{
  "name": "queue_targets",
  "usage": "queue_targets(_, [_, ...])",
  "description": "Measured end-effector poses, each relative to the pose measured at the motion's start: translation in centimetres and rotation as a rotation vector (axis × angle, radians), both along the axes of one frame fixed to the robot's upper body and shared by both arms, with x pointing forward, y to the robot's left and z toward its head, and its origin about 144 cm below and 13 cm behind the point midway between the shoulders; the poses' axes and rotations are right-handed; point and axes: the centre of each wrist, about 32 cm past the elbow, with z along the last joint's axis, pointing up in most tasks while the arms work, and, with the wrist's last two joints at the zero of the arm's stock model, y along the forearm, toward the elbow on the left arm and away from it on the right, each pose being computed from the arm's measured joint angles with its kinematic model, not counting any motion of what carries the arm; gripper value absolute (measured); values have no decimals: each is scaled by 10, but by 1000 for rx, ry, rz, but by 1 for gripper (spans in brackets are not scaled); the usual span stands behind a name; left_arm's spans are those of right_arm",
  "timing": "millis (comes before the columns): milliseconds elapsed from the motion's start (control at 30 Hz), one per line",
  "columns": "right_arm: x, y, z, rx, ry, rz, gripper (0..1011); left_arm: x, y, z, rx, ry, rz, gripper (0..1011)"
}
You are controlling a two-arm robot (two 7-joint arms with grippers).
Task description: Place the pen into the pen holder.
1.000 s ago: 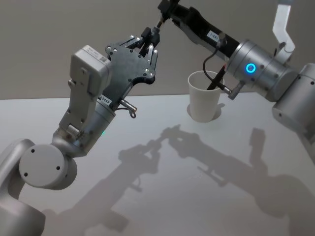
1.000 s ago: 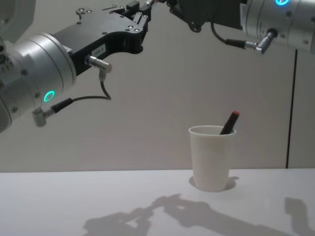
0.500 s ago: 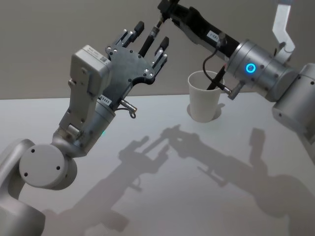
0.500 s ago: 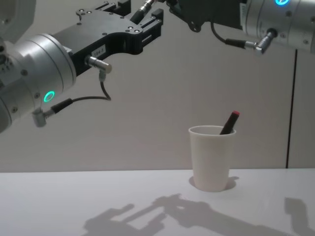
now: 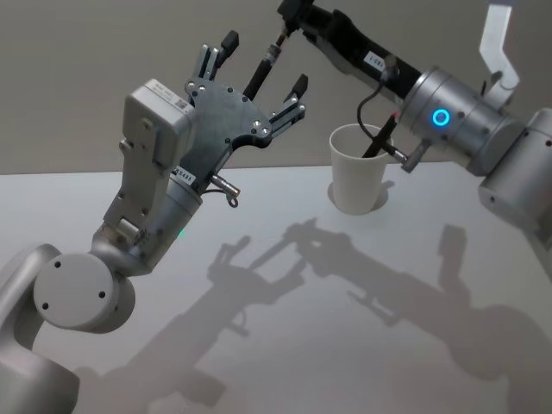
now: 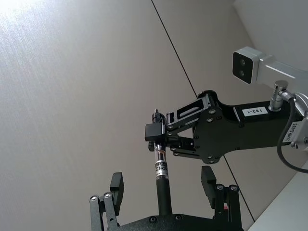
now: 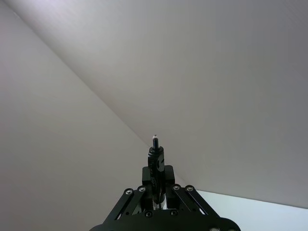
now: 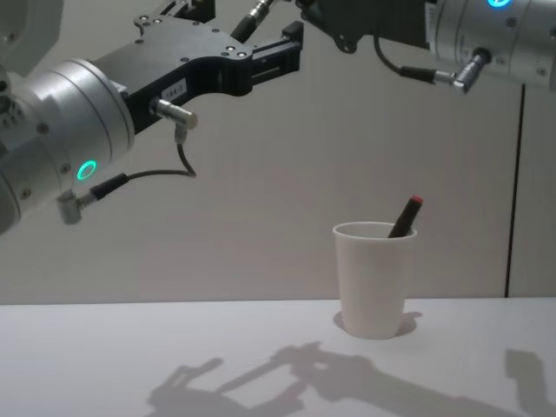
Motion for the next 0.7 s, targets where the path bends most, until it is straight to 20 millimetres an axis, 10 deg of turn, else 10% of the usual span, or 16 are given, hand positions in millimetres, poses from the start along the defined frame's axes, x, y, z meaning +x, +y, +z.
queue_targets(700, [8, -29, 11, -230, -149, -161, 131, 0, 0, 0, 0, 0, 0, 1001])
